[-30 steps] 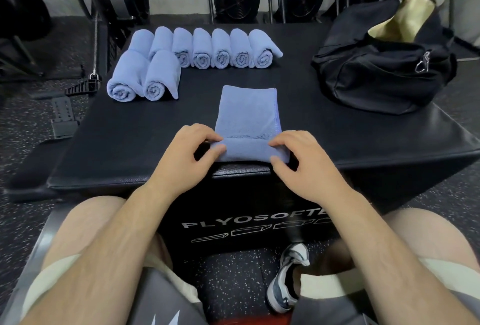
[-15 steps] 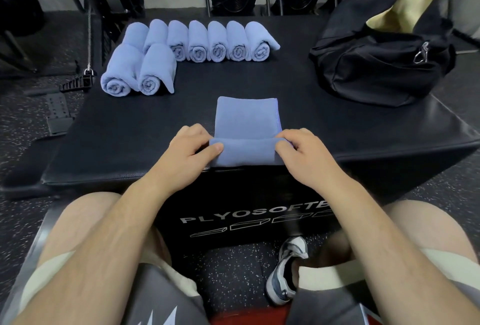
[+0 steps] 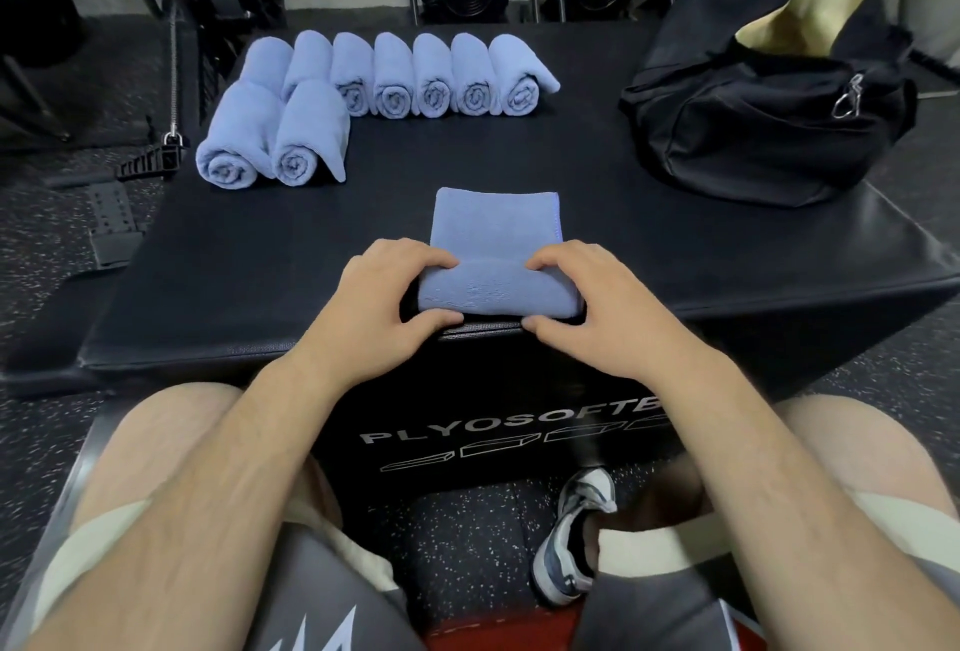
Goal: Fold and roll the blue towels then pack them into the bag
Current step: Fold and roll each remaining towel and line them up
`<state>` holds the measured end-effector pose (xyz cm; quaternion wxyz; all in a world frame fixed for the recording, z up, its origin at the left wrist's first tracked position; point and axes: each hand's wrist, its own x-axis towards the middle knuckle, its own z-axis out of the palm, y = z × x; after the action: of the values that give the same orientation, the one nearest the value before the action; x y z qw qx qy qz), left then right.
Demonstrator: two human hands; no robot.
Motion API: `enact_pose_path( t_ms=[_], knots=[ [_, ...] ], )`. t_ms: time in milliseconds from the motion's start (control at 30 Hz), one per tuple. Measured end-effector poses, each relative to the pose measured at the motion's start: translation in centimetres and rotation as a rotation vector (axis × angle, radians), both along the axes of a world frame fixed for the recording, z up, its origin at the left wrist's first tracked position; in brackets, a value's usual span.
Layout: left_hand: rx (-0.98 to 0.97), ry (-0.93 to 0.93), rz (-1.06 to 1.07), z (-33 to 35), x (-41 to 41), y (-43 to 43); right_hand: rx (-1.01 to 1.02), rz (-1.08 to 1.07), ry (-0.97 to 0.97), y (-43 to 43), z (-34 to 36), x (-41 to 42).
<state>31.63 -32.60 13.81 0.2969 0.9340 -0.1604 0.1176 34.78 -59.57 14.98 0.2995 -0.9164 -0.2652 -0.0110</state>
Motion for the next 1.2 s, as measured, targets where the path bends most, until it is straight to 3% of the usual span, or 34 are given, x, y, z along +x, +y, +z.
enact_pose_path(
  t_ms=[133,267,400,500,567,633,767,900,1000,1100,1200],
  knots=[
    [-0.040,0.034,0.002,0.2,-0.4,-0.2,0.075,-0.055,0.116,0.0,0.6,-0.1],
    [-0.141,0.218,0.037,0.4,0.2,-0.9,0.082,-0.108,0.134,0.4,0.3,0.3],
    [-0.187,0.212,0.041,0.8,2.3,-1.3,0.120,-0.149,0.149,0.4,-0.1,1.2],
    [-0.204,-0.020,-0.002,0.5,3.0,-1.6,0.252,-0.153,-0.037,0.5,-0.1,1.3],
    [-0.086,-0.235,-0.013,0.2,3.2,-2.0,0.212,-0.135,-0.172,0.8,-0.1,1.2],
    [0.010,-0.296,-0.026,0.0,3.4,-1.9,0.123,-0.109,-0.202,0.9,-0.2,1.2],
    [0.094,-0.182,-0.070,-0.6,4.0,-0.9,0.028,-0.100,-0.139,0.1,-0.6,1.9],
    [0.082,-0.045,-0.073,0.0,6.2,-1.0,-0.001,-0.145,-0.101,0.4,-0.9,3.3],
    [0.019,0.070,-0.070,0.3,8.4,-1.2,0.049,-0.137,0.029,0.7,-0.3,5.2],
    [-0.072,0.075,-0.050,0.2,9.6,-1.6,0.091,-0.092,0.214,0.7,0.6,7.4],
    [-0.165,0.005,-0.036,0.2,10.1,-1.9,0.130,-0.085,0.265,1.0,1.0,8.7]
  ],
)
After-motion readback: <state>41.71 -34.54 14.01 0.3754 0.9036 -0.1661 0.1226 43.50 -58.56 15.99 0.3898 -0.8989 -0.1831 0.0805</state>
